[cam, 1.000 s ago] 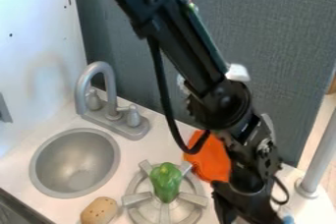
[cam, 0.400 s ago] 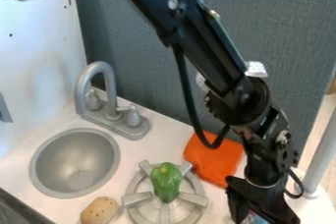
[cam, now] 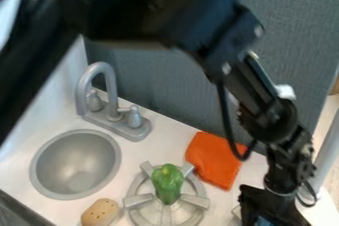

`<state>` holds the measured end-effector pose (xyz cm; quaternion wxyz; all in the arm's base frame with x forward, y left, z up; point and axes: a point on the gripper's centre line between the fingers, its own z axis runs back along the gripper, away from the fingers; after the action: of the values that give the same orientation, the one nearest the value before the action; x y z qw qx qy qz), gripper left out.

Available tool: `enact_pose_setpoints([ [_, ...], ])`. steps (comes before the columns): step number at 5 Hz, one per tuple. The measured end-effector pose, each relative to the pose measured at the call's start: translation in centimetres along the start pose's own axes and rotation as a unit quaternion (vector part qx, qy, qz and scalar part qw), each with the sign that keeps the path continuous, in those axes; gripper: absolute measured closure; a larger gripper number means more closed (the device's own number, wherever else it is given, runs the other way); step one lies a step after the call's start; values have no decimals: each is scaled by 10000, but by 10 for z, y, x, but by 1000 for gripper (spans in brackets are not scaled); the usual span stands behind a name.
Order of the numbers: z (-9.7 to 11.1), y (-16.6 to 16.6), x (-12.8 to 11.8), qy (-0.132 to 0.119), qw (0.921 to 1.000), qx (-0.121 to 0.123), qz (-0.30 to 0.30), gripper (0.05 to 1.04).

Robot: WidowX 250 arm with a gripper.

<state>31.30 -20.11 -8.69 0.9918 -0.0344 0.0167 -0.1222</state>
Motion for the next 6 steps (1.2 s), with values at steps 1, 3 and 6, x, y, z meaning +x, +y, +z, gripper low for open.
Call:
enact_pose_setpoints([
  [1, -2, -2, 4, 29, 9999, 92, 67, 344],
  [3, 14, -1, -19, -198, 9997, -140, -9, 543],
  [6, 35, 39, -92, -46, 9981, 512, 328, 548],
])
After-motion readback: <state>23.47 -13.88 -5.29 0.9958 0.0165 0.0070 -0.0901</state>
